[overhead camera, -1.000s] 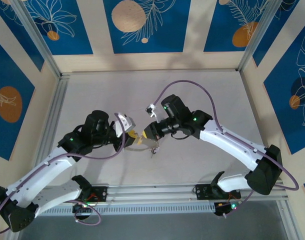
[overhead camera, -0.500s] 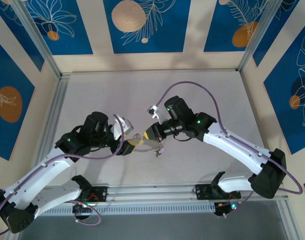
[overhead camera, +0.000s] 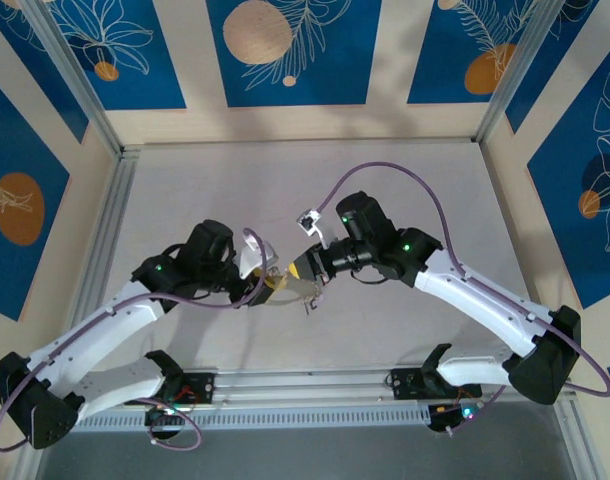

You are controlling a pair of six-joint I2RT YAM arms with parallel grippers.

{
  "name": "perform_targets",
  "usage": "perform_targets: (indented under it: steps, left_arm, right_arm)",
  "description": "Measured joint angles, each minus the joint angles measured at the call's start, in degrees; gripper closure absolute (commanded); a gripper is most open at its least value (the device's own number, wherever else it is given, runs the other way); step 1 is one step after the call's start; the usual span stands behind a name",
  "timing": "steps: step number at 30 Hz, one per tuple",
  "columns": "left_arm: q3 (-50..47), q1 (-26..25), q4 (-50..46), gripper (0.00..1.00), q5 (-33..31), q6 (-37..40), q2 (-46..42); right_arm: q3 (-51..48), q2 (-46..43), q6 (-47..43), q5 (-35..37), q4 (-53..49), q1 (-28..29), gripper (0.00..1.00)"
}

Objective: Put the keys on the keyring

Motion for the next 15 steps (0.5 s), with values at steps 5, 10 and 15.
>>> perform_targets:
  steps: [5,10,15]
  left_arm:
    - [0.00,-0.35,0.44,1.00,0.76,0.87,0.42]
    - [-0.22,-0.35,0.46,1.00,1.25,0.92,-1.22]
    - [-0.26,-0.35,0.48,1.00,1.79,0.94,-2.69]
  right_arm:
    - [-1.09,-0.13,-0.24,-0.15,0.46,-0.90,1.00]
    - [-2.21,-0.66,-0.22,-1.31,1.77,-1.27,1.00]
    - [-3.69,-1.42,-0.20,-2.08,1.75,-1.77,1.00]
